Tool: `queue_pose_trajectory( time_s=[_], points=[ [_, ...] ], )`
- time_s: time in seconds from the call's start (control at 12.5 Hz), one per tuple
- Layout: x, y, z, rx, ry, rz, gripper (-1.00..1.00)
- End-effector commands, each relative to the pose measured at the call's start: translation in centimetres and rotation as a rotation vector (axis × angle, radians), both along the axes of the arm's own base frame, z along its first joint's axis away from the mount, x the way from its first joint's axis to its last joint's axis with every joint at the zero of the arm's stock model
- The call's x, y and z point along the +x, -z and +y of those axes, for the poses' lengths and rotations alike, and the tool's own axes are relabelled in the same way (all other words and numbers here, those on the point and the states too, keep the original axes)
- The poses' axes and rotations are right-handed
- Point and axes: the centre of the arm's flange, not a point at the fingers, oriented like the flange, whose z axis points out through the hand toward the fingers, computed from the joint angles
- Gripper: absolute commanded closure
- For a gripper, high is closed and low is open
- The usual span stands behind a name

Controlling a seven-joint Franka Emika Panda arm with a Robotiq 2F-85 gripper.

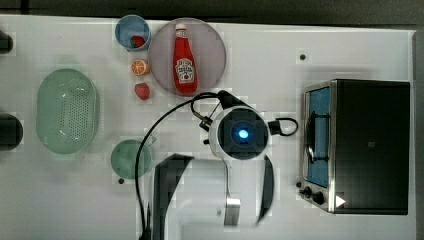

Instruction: Pick Banana and place it in mug.

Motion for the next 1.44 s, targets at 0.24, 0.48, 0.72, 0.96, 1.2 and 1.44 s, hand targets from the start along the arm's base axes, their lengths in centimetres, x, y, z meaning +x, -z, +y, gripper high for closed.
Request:
queue_pose_trajectory(
  time_s=[0.24, 0.48, 0.72, 0.96, 1.2, 1.44],
  points=[
    [-1.5, -9.2, 1.4, -0.009, -0.018, 0.027, 0.26],
    [-2.2, -10.8, 6.0, -0.019, 0.015, 0.026, 0.26],
    [-3.1, -10.0, 12.7, -0.057, 0.071, 0.035, 0.26],
    [-4.2, -7.8, 19.2, -0.035, 0.134, 0.074, 0.26],
    [-3.8, -4.5, 23.9, 0.005, 0.163, 0.072, 0.26],
    [-3.3, -0.4, 27.5, 0.035, 0.219, 0.07, 0.26]
  ],
)
